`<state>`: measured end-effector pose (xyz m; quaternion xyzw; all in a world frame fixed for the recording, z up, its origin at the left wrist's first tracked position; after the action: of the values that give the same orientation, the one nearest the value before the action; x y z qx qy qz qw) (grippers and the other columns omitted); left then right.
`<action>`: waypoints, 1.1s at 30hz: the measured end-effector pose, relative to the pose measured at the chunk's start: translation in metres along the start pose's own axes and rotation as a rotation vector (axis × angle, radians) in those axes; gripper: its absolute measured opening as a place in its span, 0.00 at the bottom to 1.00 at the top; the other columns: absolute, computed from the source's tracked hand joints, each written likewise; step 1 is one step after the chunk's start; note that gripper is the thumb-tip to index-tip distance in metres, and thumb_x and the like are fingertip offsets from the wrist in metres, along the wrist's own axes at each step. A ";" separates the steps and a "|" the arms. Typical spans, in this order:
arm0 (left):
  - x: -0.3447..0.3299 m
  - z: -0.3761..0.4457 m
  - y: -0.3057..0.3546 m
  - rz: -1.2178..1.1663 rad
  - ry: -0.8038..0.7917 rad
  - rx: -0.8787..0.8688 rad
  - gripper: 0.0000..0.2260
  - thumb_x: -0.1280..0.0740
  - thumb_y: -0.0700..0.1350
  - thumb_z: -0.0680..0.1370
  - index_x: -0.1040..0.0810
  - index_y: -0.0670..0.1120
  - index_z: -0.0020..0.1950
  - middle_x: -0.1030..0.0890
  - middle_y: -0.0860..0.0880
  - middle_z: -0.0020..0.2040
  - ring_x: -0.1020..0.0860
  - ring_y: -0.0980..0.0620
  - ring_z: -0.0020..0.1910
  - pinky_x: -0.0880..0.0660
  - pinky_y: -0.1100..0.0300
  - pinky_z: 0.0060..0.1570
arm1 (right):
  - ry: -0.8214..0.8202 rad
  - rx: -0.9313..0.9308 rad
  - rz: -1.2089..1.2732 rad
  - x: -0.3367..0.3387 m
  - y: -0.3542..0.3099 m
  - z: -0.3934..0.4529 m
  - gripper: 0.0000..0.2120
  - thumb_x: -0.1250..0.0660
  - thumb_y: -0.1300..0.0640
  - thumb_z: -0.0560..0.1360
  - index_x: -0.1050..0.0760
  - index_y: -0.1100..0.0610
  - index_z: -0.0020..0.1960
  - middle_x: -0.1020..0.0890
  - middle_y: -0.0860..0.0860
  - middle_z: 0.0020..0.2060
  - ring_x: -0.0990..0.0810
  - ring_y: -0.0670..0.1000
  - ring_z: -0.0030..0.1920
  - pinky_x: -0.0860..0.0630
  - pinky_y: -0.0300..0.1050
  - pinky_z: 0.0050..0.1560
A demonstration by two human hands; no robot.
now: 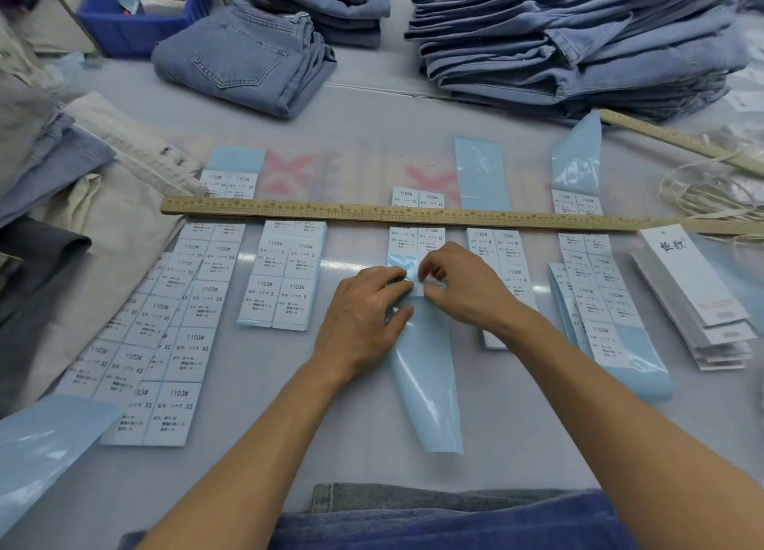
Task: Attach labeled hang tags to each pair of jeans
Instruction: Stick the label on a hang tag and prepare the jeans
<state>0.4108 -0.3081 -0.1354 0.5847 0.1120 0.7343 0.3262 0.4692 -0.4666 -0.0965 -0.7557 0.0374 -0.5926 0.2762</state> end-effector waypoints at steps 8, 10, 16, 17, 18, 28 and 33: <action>0.000 0.000 -0.001 -0.022 0.006 0.012 0.13 0.27 0.45 0.76 0.17 0.44 0.60 0.19 0.50 0.61 0.23 0.47 0.63 0.26 0.46 0.59 | -0.019 0.103 -0.104 -0.005 0.003 -0.007 0.10 0.26 0.50 0.73 0.24 0.51 0.51 0.28 0.45 0.50 0.28 0.50 0.53 0.28 0.45 0.52; 0.000 -0.001 -0.001 -0.029 0.006 0.011 0.13 0.26 0.44 0.75 0.17 0.44 0.59 0.19 0.50 0.61 0.23 0.47 0.63 0.26 0.47 0.60 | 0.003 0.095 -0.084 -0.002 0.005 -0.005 0.05 0.28 0.55 0.75 0.23 0.52 0.49 0.25 0.47 0.50 0.25 0.50 0.52 0.26 0.47 0.54; 0.000 -0.002 -0.002 -0.034 0.020 0.012 0.12 0.26 0.46 0.75 0.17 0.45 0.58 0.19 0.50 0.60 0.23 0.48 0.63 0.26 0.47 0.59 | -0.025 0.132 -0.138 -0.002 0.003 -0.003 0.14 0.26 0.47 0.74 0.24 0.51 0.54 0.26 0.48 0.50 0.27 0.51 0.52 0.28 0.46 0.51; 0.000 -0.001 -0.003 -0.037 0.021 0.008 0.12 0.27 0.46 0.76 0.17 0.45 0.58 0.19 0.51 0.60 0.22 0.48 0.62 0.26 0.47 0.59 | -0.029 0.153 -0.147 -0.004 0.003 -0.004 0.16 0.26 0.46 0.73 0.24 0.52 0.56 0.25 0.48 0.52 0.28 0.51 0.53 0.30 0.44 0.50; -0.001 -0.002 -0.003 -0.040 0.022 0.007 0.12 0.27 0.46 0.76 0.17 0.45 0.58 0.19 0.51 0.60 0.22 0.48 0.62 0.26 0.48 0.59 | -0.025 0.165 -0.146 -0.003 0.004 -0.005 0.16 0.26 0.47 0.74 0.24 0.53 0.57 0.24 0.49 0.54 0.28 0.52 0.55 0.32 0.43 0.51; -0.001 -0.002 -0.004 -0.040 0.031 0.016 0.14 0.27 0.46 0.74 0.17 0.45 0.58 0.19 0.51 0.61 0.24 0.50 0.63 0.28 0.51 0.60 | 0.174 0.338 -0.312 -0.006 -0.002 -0.023 0.08 0.32 0.58 0.80 0.17 0.62 0.53 0.17 0.55 0.53 0.21 0.59 0.53 0.23 0.51 0.49; -0.002 -0.002 -0.004 -0.043 0.027 0.019 0.14 0.27 0.46 0.74 0.17 0.45 0.59 0.19 0.51 0.61 0.23 0.49 0.63 0.28 0.51 0.61 | 0.144 0.257 -0.244 -0.003 -0.004 -0.021 0.10 0.32 0.55 0.80 0.17 0.60 0.56 0.17 0.53 0.56 0.23 0.57 0.57 0.25 0.51 0.55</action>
<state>0.4102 -0.3054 -0.1395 0.5754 0.1362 0.7337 0.3347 0.4484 -0.4698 -0.0947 -0.6687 -0.1106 -0.6742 0.2933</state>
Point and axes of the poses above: each hand's wrist, its own z-axis towards the middle knuckle, its own x-axis out of the back of the hand, y = z × x, the point moved 3 cm from there along z, towards the middle knuckle
